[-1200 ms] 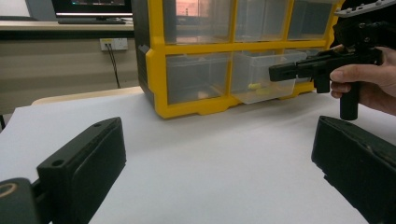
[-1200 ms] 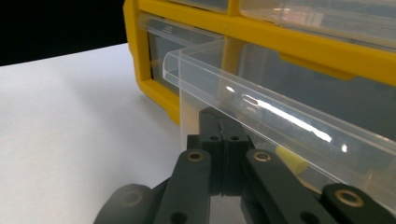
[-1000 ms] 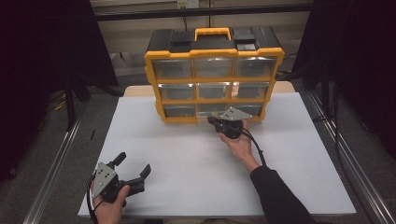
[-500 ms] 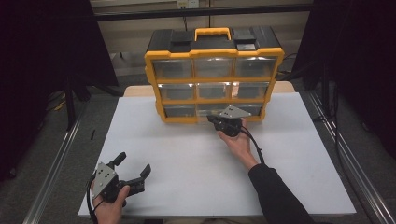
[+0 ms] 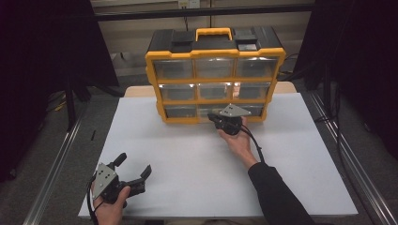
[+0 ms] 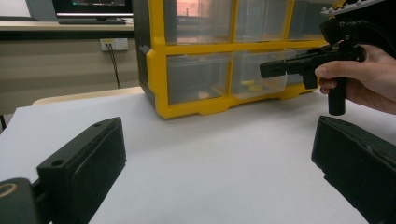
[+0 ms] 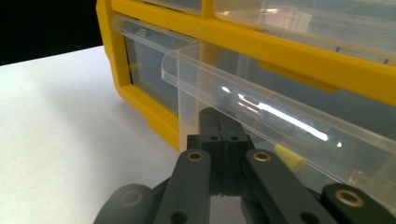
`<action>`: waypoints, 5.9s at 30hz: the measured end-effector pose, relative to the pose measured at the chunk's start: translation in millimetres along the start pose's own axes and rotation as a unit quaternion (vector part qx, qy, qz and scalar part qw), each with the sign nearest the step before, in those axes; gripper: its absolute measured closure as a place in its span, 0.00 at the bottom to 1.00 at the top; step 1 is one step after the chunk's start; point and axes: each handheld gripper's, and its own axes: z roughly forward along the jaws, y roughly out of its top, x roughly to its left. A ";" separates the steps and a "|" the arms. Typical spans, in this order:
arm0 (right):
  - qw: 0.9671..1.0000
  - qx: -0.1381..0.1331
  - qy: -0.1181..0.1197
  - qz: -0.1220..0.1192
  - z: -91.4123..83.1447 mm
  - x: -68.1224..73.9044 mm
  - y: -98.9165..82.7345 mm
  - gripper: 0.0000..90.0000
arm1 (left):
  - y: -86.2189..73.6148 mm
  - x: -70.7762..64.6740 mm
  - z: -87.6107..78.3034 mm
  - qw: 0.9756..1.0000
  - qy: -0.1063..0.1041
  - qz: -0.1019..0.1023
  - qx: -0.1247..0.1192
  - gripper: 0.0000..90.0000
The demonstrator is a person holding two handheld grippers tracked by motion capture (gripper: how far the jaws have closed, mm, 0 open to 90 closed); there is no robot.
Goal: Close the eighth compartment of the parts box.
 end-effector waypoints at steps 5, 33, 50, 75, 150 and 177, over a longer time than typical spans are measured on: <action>1.000 -0.002 -0.005 0.000 0.9 -2.5 -0.2 1.00 | 0.0 0.2 0.1 1.000 0.000 0.002 0.001 0.03; 1.000 0.002 -0.022 -0.006 10.9 -9.4 0.8 1.00 | -0.5 -0.5 1.0 1.000 0.001 -0.002 0.002 0.03; 1.000 0.006 -0.024 0.001 16.9 -17.9 -4.1 1.00 | -1.0 -0.2 5.7 1.000 0.007 -0.002 0.009 0.03; 0.999 0.005 0.002 0.039 -24.5 -15.6 -5.8 0.48 | -1.1 0.5 2.8 1.000 0.005 -0.001 0.003 0.03; 0.985 -0.069 -0.142 0.069 -206.8 -8.4 -38.9 0.01 | -2.4 2.2 0.6 1.000 0.020 -0.007 0.010 0.03; 0.970 -0.054 -0.225 0.070 -256.0 4.0 -73.7 0.01 | -3.7 3.0 -7.0 0.999 0.036 -0.010 0.006 0.03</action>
